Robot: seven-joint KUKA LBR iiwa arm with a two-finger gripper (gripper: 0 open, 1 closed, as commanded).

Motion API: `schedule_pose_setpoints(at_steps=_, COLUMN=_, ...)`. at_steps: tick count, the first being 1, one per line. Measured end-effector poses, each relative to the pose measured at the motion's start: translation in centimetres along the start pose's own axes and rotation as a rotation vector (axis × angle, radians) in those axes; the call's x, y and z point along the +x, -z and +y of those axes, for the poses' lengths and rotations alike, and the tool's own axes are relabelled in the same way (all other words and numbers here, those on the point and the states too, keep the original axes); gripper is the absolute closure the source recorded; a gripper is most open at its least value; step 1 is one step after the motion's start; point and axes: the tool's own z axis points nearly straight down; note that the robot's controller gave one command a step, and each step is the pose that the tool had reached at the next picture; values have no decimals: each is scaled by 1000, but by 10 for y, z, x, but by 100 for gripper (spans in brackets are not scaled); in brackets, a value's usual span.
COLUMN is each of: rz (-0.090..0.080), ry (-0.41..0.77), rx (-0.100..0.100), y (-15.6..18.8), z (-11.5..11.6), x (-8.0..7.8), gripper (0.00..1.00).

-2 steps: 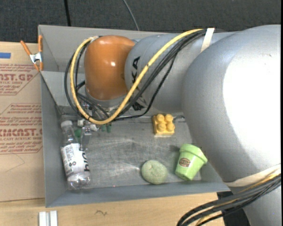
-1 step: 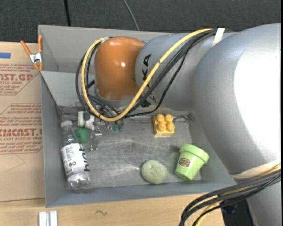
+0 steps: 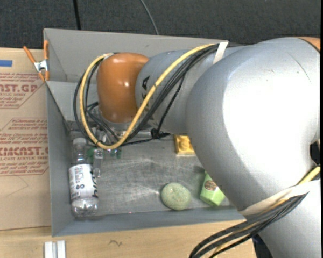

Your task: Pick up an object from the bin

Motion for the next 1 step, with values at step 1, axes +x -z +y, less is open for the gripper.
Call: schedule_pose_setpoints(at_steps=1, rz=7, ry=-232, rx=17, y=-29, z=-6, x=8, gripper=100)
